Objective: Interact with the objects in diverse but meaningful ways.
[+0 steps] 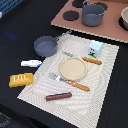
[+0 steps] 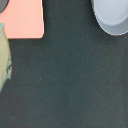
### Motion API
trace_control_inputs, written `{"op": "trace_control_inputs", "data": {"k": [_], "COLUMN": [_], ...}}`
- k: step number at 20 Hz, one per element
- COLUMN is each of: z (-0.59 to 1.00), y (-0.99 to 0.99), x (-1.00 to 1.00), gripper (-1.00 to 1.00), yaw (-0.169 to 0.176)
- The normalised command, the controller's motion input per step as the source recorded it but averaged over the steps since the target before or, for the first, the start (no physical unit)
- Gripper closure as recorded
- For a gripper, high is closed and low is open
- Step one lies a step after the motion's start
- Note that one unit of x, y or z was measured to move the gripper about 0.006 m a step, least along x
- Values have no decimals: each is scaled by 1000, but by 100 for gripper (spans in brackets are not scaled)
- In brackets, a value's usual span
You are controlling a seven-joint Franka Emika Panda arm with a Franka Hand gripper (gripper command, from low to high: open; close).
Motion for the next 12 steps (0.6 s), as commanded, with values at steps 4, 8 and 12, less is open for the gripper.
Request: {"op": "trace_control_inputs", "data": {"k": [4,8,12], "z": [0,-4,-14], "y": [-374,-616,-862], "x": [91,107,116], "gripper": [-100,-100,-100], "yaw": [-2,0,3]}}
